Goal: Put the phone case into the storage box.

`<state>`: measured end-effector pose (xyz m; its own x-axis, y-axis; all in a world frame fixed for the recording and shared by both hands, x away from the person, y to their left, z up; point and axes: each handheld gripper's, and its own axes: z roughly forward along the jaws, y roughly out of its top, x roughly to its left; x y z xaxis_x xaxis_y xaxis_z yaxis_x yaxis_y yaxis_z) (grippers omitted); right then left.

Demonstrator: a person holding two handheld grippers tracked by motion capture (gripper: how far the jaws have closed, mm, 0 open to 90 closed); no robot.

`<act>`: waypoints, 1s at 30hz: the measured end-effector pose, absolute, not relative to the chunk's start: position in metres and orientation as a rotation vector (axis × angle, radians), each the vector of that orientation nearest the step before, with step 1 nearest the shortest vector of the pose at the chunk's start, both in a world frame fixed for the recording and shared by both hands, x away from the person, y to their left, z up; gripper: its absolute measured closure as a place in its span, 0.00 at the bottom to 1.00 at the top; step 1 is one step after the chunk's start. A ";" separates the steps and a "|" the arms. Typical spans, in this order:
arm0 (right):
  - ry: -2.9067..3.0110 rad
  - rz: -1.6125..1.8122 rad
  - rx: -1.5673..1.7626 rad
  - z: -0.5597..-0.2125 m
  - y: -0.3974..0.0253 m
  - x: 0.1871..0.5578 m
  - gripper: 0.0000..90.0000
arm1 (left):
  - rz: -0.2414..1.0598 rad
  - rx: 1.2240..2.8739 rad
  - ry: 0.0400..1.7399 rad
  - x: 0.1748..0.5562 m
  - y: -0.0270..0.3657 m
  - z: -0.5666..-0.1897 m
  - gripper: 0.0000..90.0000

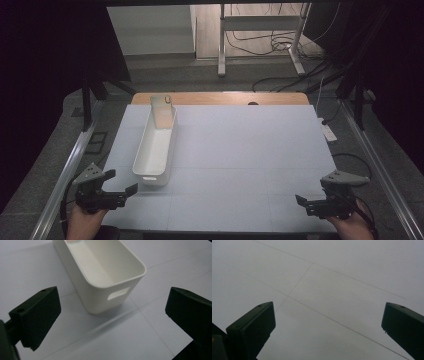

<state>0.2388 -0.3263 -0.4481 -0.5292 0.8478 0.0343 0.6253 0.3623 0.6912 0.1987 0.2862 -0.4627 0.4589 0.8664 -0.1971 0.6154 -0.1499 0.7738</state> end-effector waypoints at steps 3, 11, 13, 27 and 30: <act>2.301 0.949 1.296 -0.448 -0.326 0.239 0.00 | 0.375 1.863 1.253 0.196 0.287 -0.464 0.01; 2.303 0.948 1.296 -0.448 -0.326 0.239 0.00 | 0.386 1.879 1.257 0.193 0.288 -0.466 0.01; 2.303 0.947 1.296 -0.448 -0.326 0.239 0.00 | 0.389 1.886 1.259 0.193 0.288 -0.467 0.01; 2.305 0.945 1.292 -0.448 -0.326 0.239 0.00 | 0.387 1.943 1.254 0.195 0.282 -0.468 0.01; 2.306 0.945 1.291 -0.448 -0.326 0.239 0.00 | 0.378 1.956 1.241 0.196 0.282 -0.468 0.01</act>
<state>0.2389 -0.3257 -0.4483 -0.5329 0.8456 0.0312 0.6245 0.3682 0.6888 0.1958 0.2816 -0.4681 0.4806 0.8642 -0.1488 0.6341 -0.2253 0.7397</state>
